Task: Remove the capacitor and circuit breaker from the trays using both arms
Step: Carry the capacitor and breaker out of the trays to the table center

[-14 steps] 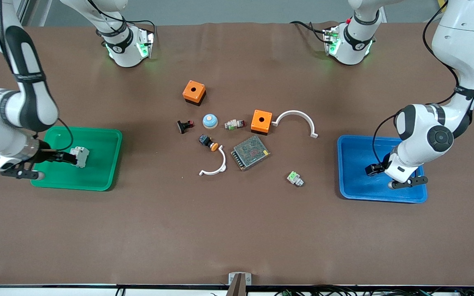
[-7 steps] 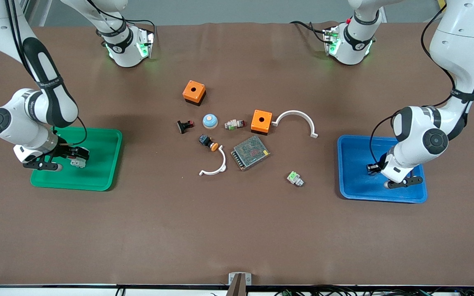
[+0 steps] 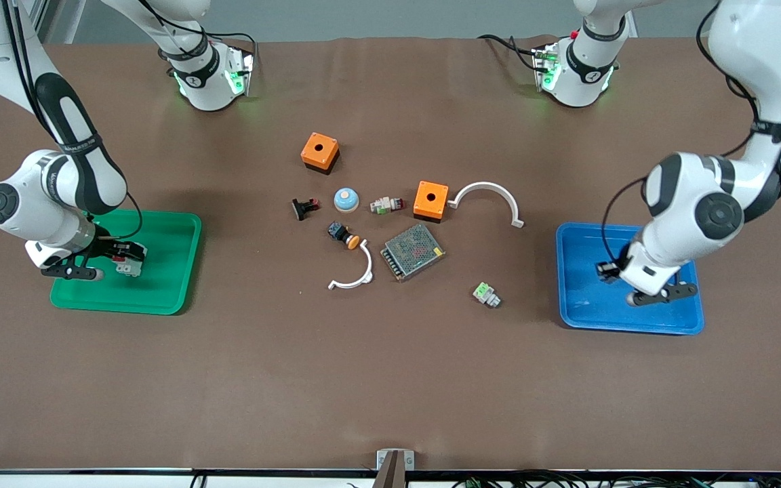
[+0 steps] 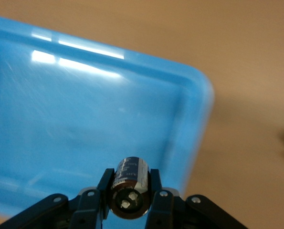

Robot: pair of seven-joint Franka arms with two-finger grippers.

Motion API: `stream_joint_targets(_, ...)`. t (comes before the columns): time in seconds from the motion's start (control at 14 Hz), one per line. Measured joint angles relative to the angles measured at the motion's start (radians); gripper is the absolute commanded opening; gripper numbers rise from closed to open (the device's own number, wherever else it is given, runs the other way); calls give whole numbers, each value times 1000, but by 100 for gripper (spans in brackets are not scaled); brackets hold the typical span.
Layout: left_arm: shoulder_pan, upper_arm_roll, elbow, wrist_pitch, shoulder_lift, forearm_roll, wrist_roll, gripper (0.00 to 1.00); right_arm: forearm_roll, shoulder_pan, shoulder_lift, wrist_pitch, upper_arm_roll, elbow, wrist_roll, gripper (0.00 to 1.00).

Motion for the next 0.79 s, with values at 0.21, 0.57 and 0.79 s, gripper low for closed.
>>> stream_joint_targets(0.21,-22,-150,-24,-49,-44,0,-249,0,0,3,0,0,8,5,0,0)
stream_joint_targets(0.57,-214,-189,-52,-20,31,1,-618,0,1,56,-13,-88,22,37,14,0)
stream_joint_targets(0.79,-289,-188,-59,32,93,16,-730,0,6,206,-72,-221,30,90,134,0)
